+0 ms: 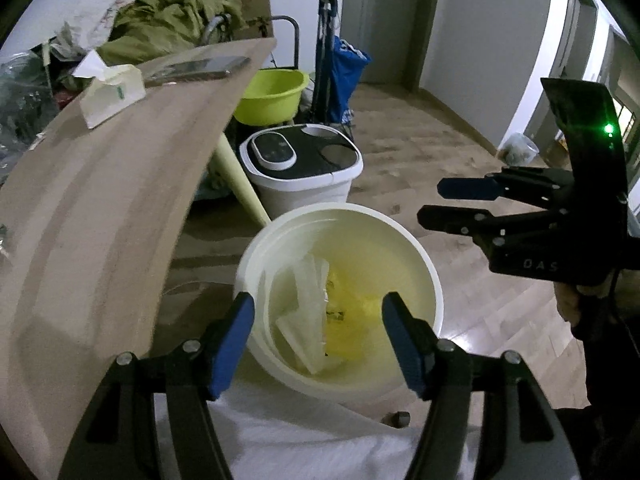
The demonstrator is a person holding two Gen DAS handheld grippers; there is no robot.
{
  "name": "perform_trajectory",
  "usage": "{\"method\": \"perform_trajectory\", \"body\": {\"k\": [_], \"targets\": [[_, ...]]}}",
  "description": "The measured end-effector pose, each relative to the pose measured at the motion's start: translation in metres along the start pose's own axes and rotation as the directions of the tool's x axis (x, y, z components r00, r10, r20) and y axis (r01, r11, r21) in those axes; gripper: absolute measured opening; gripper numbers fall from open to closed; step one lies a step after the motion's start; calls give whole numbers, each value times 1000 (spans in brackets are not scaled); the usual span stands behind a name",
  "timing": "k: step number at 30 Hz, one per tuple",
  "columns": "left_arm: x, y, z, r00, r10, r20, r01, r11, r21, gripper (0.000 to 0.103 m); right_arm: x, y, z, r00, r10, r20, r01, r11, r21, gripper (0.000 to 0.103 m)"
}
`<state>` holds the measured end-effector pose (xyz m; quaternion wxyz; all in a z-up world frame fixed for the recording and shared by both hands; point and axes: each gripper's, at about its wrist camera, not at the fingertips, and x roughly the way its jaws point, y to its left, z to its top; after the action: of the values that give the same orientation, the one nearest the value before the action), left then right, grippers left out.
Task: Collect trash
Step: 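Move both open tools back over the table toward the wrappers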
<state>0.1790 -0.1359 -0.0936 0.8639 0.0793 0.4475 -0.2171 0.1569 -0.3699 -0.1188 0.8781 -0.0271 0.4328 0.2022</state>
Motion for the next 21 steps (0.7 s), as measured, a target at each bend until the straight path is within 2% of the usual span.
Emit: {"method": "perform_trajectory", "body": {"k": [13,21], "targets": [[-49,27,-10,991,88,100,-82,994,-68,66,-10,24,17,998,45,38,-42,997,-59,43],[-72,47,-19,981,141,134,-124,984,-126,66,-14,44,31,995,76,58,-70,992,-109,43]]}}
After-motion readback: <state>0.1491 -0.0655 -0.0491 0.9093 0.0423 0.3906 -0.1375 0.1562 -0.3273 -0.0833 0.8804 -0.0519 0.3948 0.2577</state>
